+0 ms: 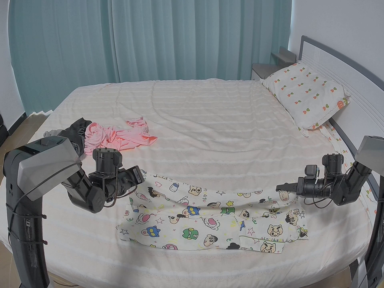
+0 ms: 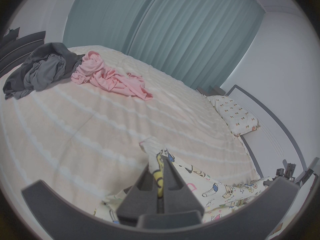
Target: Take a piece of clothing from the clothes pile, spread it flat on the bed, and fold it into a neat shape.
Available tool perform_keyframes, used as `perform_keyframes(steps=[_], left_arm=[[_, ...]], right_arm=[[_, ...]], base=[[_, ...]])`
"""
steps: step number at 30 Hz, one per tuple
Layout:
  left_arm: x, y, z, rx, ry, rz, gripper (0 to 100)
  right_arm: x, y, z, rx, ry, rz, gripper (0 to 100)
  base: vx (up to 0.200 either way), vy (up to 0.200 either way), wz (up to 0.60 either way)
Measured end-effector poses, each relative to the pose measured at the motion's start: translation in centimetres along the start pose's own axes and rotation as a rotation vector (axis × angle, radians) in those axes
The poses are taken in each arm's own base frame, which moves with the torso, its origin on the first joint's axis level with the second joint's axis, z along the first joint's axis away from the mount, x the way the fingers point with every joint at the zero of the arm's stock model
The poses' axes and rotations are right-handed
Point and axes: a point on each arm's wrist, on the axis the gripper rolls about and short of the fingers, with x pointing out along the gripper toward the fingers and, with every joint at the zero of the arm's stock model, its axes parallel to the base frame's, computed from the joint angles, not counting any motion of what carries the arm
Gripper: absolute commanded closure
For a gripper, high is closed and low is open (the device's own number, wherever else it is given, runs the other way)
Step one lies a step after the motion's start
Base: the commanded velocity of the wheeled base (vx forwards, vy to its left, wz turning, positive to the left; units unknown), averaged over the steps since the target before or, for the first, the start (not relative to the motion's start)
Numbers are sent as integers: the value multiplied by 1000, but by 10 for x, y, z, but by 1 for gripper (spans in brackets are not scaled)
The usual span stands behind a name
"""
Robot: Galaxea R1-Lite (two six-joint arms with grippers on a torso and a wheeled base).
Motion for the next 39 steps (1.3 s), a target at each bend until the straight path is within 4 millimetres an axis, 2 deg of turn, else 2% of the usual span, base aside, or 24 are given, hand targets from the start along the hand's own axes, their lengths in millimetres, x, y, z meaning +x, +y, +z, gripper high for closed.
perform_keyframes(steps=[15, 22, 28, 29, 30, 31, 39], left_arm=[[-12, 21, -50, 2, 97, 39, 100], [-12, 29, -63, -2, 134, 69, 100], [-13, 33, -69, -6, 153, 83, 100], [-13, 33, -70, -6, 157, 85, 0], [-14, 34, -71, -6, 160, 88, 0], [-15, 35, -72, -6, 164, 91, 0], [-27, 41, -82, -11, 207, 118, 0]], right_arm=[[-6, 0, -47, 32, 111, -70, 100], [-12, -1, -67, 35, 157, -111, 100], [-16, 0, -76, 45, 180, -128, 100], [-17, 0, -76, 45, 181, -135, 100], [-17, 1, -77, 46, 183, -143, 100], [-17, 1, -78, 47, 185, -152, 0], [-27, -2, -80, 72, 176, -180, 0]], base=[[0, 0, 0], [0, 0, 0], [0, 0, 0], [0, 0, 0], [0, 0, 0], [0, 0, 0], [0, 0, 0]])
